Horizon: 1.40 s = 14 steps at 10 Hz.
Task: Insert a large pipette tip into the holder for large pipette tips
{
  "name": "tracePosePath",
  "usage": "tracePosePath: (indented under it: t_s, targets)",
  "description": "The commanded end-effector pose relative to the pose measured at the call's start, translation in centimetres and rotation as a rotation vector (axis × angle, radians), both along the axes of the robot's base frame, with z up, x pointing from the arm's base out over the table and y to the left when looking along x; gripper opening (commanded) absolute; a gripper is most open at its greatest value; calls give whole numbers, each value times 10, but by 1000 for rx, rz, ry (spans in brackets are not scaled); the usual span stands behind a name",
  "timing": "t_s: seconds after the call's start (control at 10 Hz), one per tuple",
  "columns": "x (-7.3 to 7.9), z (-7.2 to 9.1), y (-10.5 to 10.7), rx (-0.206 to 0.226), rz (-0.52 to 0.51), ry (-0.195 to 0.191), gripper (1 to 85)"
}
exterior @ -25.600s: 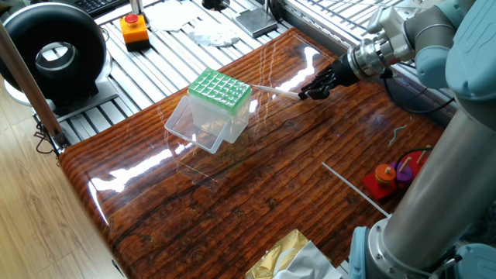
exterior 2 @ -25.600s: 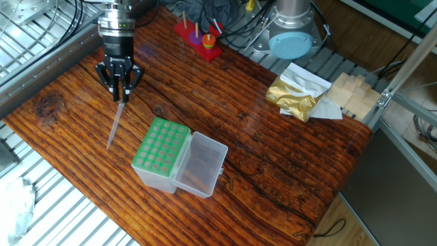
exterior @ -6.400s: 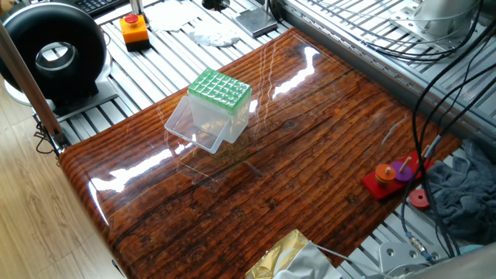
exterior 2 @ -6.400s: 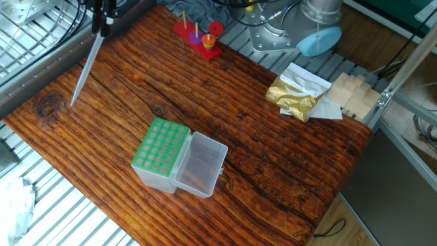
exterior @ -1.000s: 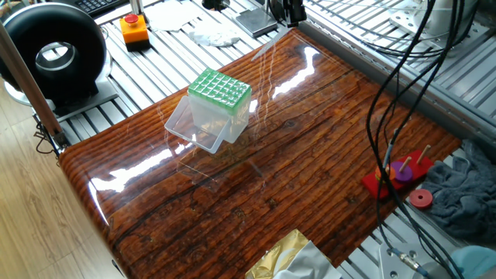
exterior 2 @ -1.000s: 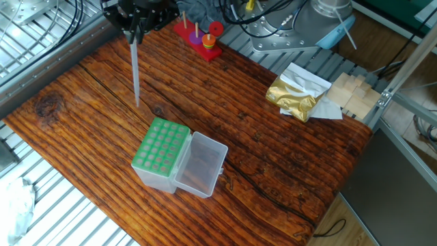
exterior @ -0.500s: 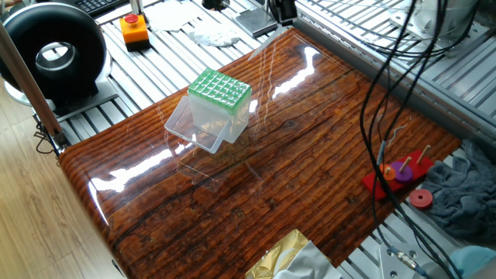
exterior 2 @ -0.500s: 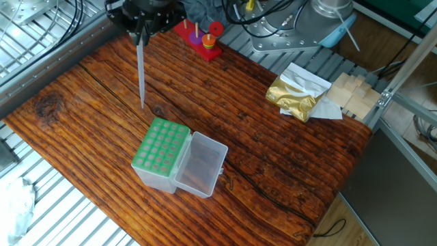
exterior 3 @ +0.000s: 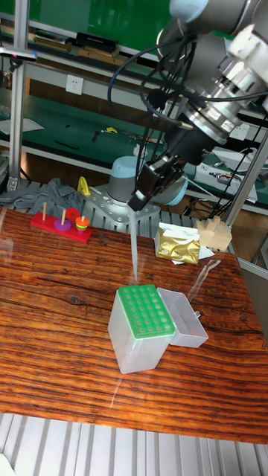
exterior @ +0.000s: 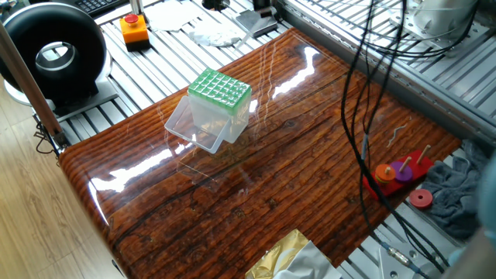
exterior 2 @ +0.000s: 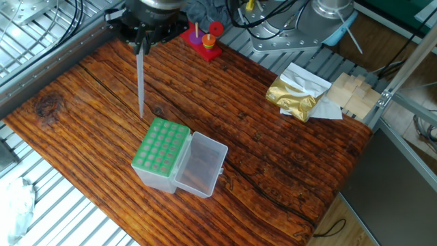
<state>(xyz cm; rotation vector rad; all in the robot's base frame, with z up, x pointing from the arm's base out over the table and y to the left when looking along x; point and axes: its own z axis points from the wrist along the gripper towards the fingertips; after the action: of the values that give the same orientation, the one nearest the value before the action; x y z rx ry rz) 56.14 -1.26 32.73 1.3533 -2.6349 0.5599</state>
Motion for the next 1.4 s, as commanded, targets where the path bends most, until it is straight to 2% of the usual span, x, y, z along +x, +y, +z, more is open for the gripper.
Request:
tracePosePath:
  t_s: [0.0, 0.2, 0.4, 0.5, 0.6, 0.7, 0.8, 0.9, 1.0, 1.1, 1.3]
  targets:
    - [12, 3, 8, 24, -6, 24, 10]
    - [7, -7, 10, 14, -43, 37, 10]
    - [-18, -11, 7, -13, -102, 106, 10]
    - [-35, -9, 4, -30, -154, 162, 10]
    - [-45, -2, -8, -91, -178, 199, 10]
    - [-54, 0, -9, -112, -211, 237, 10]
    - [-50, -1, -11, -131, -229, 237, 10]
    - [-39, -8, -10, -126, -225, 216, 10]
    - [-38, -7, -5, -118, -230, 212, 10]
    - [-42, 0, 0, -130, -255, 230, 10]
    - [-48, -3, 23, -60, -347, 287, 10]
